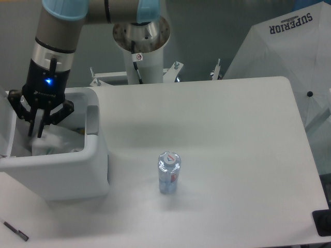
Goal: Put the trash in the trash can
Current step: 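Lower the packet into the bin and open the gripper, then raise the open gripper and move it above the water bottle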
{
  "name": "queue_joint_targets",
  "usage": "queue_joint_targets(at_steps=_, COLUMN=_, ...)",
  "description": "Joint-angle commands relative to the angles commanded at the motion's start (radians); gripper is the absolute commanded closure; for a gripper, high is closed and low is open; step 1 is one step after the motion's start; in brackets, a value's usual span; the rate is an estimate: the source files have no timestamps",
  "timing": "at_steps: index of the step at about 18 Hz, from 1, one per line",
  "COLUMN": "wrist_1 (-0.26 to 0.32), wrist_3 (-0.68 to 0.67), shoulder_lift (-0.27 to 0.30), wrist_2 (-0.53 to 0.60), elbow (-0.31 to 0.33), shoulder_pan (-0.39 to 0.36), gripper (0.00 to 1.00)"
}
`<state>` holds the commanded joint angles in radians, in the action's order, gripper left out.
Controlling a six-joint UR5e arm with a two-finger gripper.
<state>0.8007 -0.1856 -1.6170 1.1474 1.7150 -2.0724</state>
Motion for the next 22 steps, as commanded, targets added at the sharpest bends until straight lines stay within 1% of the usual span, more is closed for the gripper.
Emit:
queue_joint_targets(at_steps=1, wrist_1=0.000, wrist_3=0.002, shoulder_lift=0.017, wrist_2=0.000, elbow=-0.005, shoulder_pan=-0.003, gripper=0.00)
queue_joint_targets(at_steps=3, wrist_1=0.000, wrist_3=0.003, shoulder_lift=0.045, wrist_2=0.000, elbow=-0.012, shoulder_pan=-0.012, gripper=0.00)
queue_joint_targets(at_steps=4, wrist_1=-0.002, wrist_3=0.008, shoulder_lift=0.054, wrist_2=0.000, elbow=-0.015, shoulder_pan=-0.034, gripper=0.00)
queue_joint_targets(at_steps=5, wrist_1=-0.002, wrist_3=0.021, shoulder_lift=0.068, wrist_2=0.000, elbow=-0.017, shoulder_pan=-0.066, gripper=0.00)
queue_joint_targets(at_steps=6, wrist_1=-0.002, wrist_3=0.055, shoulder_lift=0.078, wrist_2=0.003, elbow=-0.015, shoulder_pan=-0.115, gripper=0.00)
queue_joint_targets(at_steps=7, wrist_1=-0.002, wrist_3=0.072, shoulder_lift=0.083, wrist_2=0.033, elbow=-0.015, shoulder_pan=-0.142, gripper=0.00)
queue_joint_targets(at_steps=8, wrist_1=-0.002, wrist_3=0.080, shoulder_lift=0.085, wrist_2=0.099, elbow=-0.015, shoulder_pan=-0.168, gripper=0.00)
queue_joint_targets(at_steps=10, wrist_1=-0.003, wrist_3=0.081, shoulder_lift=0.086, wrist_2=0.295, elbow=-0.011, shoulder_pan=-0.198, gripper=0.00)
queue_joint_targets(at_steps=11, wrist_1=-0.005, wrist_3=0.080, shoulder_lift=0.089, wrist_2=0.360, elbow=-0.009, shoulder_pan=-0.228, gripper=0.00)
queue_joint_targets(at_steps=12, wrist_1=-0.005, wrist_3=0.074, shoulder_lift=0.091, wrist_2=0.359, elbow=-0.014, shoulder_pan=-0.267, gripper=0.00)
queue_joint_targets(at_steps=13, wrist_1=-0.005, wrist_3=0.075, shoulder_lift=0.091, wrist_2=0.309, elbow=-0.021, shoulder_pan=-0.334, gripper=0.00)
queue_joint_targets(at_steps=15, wrist_1=-0.005, wrist_3=0.081, shoulder_lift=0.089, wrist_2=0.232, elbow=-0.020, shoulder_pan=-0.444, gripper=0.00)
queue_joint_targets(at_steps=17, wrist_1=-0.006, wrist_3=0.093, shoulder_lift=0.086, wrist_2=0.180, elbow=-0.026, shoulder_pan=-0.535, gripper=0.00)
queue_joint_targets(at_steps=19, wrist_1=-0.006, wrist_3=0.132, shoulder_lift=0.077, wrist_2=0.163, elbow=-0.034, shoulder_pan=-0.590, gripper=0.00)
queue_joint_targets(at_steps=21, wrist_1=-0.006, wrist_3=0.170, shoulder_lift=0.071, wrist_2=0.166, elbow=-0.025, shoulder_pan=-0.606, gripper=0.00)
queue_joint_targets(at_steps=22, wrist_1=-0.008, wrist_3=0.190, shoulder_lift=0.068, wrist_2=0.169, elbow=-0.006, shoulder_pan=-0.607, gripper=0.00)
